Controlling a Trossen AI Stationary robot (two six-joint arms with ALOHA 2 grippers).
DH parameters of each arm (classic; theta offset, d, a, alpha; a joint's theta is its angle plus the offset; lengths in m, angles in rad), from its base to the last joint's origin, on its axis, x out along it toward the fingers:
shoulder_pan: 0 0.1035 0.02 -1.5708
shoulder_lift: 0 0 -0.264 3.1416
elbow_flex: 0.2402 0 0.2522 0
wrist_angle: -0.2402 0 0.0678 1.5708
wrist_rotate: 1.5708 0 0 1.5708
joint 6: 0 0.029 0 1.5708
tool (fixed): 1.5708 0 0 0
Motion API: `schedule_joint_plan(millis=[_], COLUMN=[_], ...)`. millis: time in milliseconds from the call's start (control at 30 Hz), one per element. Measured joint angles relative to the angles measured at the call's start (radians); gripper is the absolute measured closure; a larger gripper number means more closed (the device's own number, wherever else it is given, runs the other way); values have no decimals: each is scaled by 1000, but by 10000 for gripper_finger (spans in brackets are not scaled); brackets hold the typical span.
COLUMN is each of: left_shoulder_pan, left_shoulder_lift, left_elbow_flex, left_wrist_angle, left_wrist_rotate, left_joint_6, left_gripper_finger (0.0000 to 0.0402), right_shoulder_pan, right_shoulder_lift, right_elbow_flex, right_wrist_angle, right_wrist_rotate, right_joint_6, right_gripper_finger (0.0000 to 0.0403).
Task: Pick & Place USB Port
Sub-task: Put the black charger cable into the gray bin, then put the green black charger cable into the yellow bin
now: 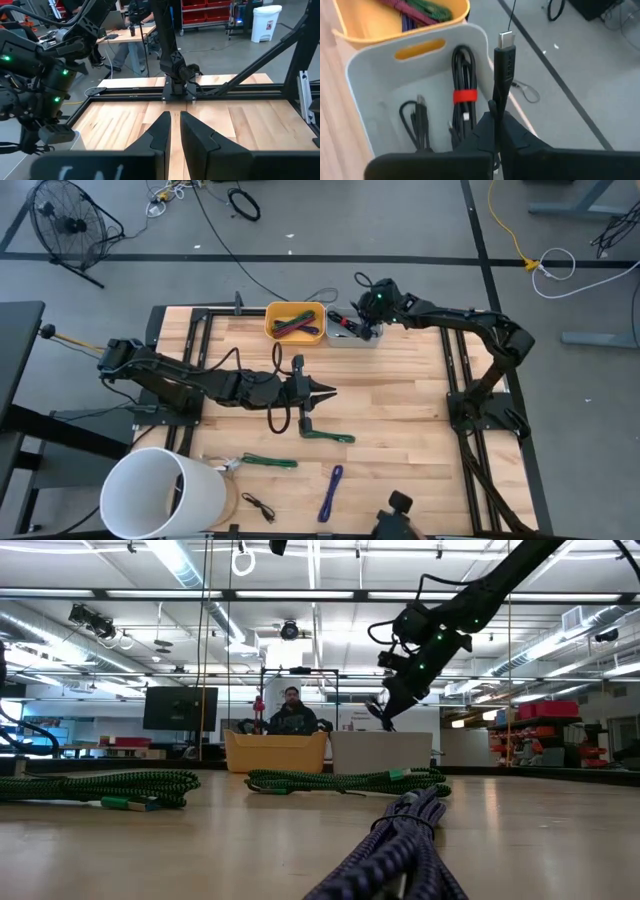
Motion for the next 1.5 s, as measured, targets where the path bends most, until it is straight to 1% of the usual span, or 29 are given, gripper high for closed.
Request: schedule_joint_plan(millis=[67,133,400,467,567,767,800,933,1033,1100,1167,1233,1300,1400,1500], left_shoulder_pan=[0,0,0,0,0,0,0,0,0,0,0,2,3,4,3], left_shoulder_lift=[0,0,0,0,0,0,0,0,0,0,0,0,0,0,0], left_elbow_flex=[0,-1,-1,-1,-1,-1,-1,-1,-1,-1,-1,-1,-1,-1,-1], left_wrist_angle=[1,5,25,25,25,27,29,31,32,32,35,36,38,38,38], left_wrist_rotate=[0,0,0,0,0,0,0,0,0,0,-1,0,-1,-1,0], left_joint_6=[0,0,1,1,1,1,0,1,1,0,1,1,1,1,1], left_gripper_finger=[356,356,356,356,356,356,356,356,356,356,356,356,356,356,356], right_shoulder_pan=[0,1,1,1,13,86,101,177,256,325,406,489,571,685,772], right_shoulder_lift=[0,0,0,0,-17,-122,-149,-255,-319,-343,-353,-354,-353,-346,-346], right_elbow_flex=[0,0,0,0,2,43,46,48,48,48,48,34,5,-44,-113], right_wrist_angle=[-17,-26,-28,-20,-16,-86,-105,-174,-257,-308,-369,-389,-386,-367,-318], right_wrist_rotate=[1,1,34,36,16,-9,-29,-192,-316,-379,-408,-404,-364,-259,-137], right_joint_6=[6,8,36,58,98,115,125,200,259,294,322,347,378,421,484], right_gripper_finger=[387,365,254,235,216,207,207,212,216,218,218,218,218,218,218])
